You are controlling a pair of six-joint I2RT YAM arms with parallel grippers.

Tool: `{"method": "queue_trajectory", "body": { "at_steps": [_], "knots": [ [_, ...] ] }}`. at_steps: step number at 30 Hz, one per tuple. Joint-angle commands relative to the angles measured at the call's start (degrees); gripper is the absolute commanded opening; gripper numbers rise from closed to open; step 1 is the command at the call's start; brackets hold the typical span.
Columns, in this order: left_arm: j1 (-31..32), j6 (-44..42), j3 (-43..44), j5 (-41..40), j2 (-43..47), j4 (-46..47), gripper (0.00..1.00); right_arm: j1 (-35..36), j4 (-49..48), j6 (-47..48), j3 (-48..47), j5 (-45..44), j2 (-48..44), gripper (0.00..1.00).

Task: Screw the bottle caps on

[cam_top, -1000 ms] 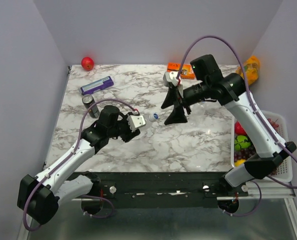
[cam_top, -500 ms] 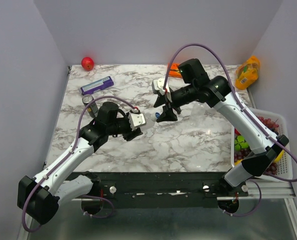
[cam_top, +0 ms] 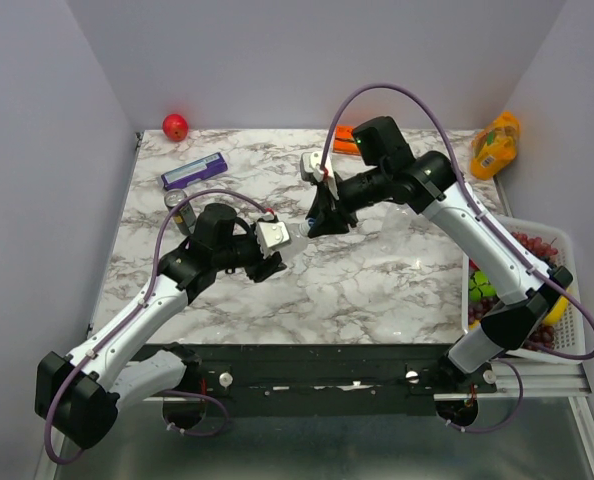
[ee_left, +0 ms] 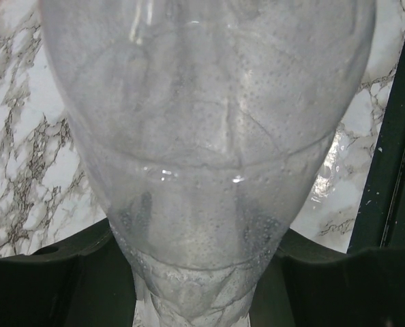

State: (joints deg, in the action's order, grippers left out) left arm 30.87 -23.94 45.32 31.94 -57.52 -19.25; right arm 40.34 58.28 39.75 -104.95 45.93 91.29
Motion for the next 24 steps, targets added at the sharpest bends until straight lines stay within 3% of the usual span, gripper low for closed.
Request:
{"method": "queue_trajectory", "body": {
  "at_steps": [1,5,9,13,14,16,18,24],
  "knots": [
    [0.2,4.2,0.4,-2.1,0.3,6.4,0.0,0.3,-4.2,-12.2,1.7,-1.3,1.0,0.23],
    [0.2,7.4,-0.1,-6.2,0.0,9.0,0.0,0.3,-8.7,-26.5,5.8,-0.8,-0.4,0.02],
    [0.2,9.5,-0.1,-8.8,-0.3,11.0,0.0,0.3,-10.7,-36.9,6.9,-1.5,0.0,0.0],
    [0.2,10.2,0.2,-9.4,-0.8,11.4,0.0,0.3,-11.2,-38.2,5.5,-1.3,1.3,0.01],
    [0.2,10.1,0.2,-9.4,-0.7,11.3,0.07,0.3,-10.7,-35.0,4.6,-2.3,1.8,0.0],
    [0.2,9.7,0.2,-9.6,-0.5,10.5,0.4,0.2,-8.1,-30.2,2.1,-4.5,1.8,0.0],
    [0.2,9.2,-0.4,-10.8,0.2,9.2,0.98,0.3,-4.9,-21.0,0.4,-9.6,2.0,0.0],
    [0.1,5.9,-3.6,-15.2,2.4,4.6,0.99,-2.7,12.9,-4.1,-8.0,-21.5,6.1,0.0]
  ]
}}
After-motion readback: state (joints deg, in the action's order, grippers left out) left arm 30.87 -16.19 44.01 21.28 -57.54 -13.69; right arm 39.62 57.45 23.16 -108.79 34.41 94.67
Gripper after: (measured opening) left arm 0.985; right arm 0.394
